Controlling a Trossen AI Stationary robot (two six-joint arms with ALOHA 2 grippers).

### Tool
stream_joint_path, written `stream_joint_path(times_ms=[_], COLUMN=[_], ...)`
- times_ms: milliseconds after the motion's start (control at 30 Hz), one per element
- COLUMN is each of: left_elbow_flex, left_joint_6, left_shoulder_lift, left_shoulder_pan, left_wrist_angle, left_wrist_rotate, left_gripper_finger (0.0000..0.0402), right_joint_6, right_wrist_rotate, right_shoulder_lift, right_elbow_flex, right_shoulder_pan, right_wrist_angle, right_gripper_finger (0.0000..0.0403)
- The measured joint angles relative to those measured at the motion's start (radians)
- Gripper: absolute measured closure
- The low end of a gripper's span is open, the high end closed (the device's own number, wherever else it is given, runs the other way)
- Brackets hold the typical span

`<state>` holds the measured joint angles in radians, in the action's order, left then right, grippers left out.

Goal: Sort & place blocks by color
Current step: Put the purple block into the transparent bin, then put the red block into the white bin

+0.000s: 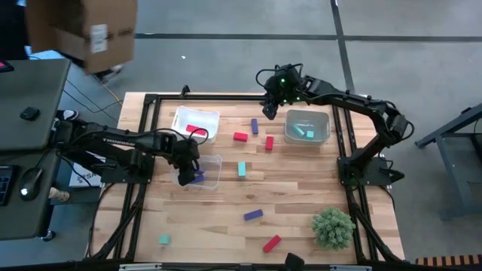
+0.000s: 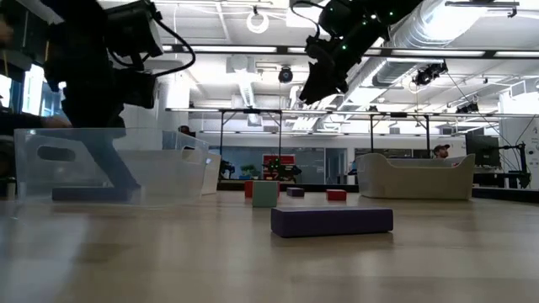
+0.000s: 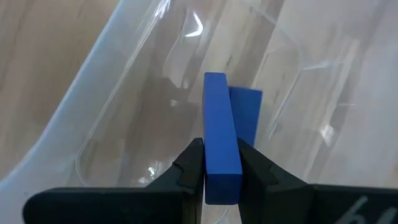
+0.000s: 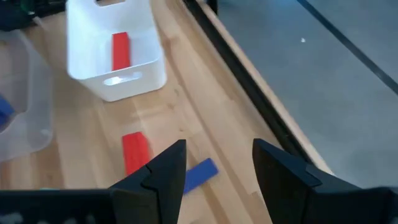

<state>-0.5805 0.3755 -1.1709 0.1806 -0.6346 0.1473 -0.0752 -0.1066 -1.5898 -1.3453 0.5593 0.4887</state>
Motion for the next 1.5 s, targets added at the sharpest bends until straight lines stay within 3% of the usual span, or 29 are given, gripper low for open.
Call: stream_joint_path(times_ms=[300, 700, 933, 1500], left_elbow_flex=[0.040, 0.041, 0.035, -0.212], left_joint_6=[0.045, 0.067, 0.067, -0.082], left_shoulder_lift=[0.002, 0.001, 0.001, 0.002], left_shoulder_pan=[0.000, 0.000, 0.000, 0.012], left_wrist_angle=[0.063, 0.063, 0.058, -0.010], left_wrist_rotate=[0.002, -0.002, -0.001, -0.002], left_gripper_finger=[0.0353, 0.0283, 0.0269, 0.0268], right_joint_6=[0.001, 0.035, 0.035, 0.012], right_wrist_rotate=[0.053, 0.055, 0.054, 0.049], right_shoulder_lift=[0.000, -0.001, -0.001, -0.001], right_elbow_flex=[0.000, 0.000, 0.000, 0.000], right_shoulder_pan=[-0.070, -0.129, -0.160, -0.173], right_wrist_angle=[0.003, 0.017, 0.063, 0.076], right_gripper_finger=[0.0229, 0.0229, 0.0229, 0.0229])
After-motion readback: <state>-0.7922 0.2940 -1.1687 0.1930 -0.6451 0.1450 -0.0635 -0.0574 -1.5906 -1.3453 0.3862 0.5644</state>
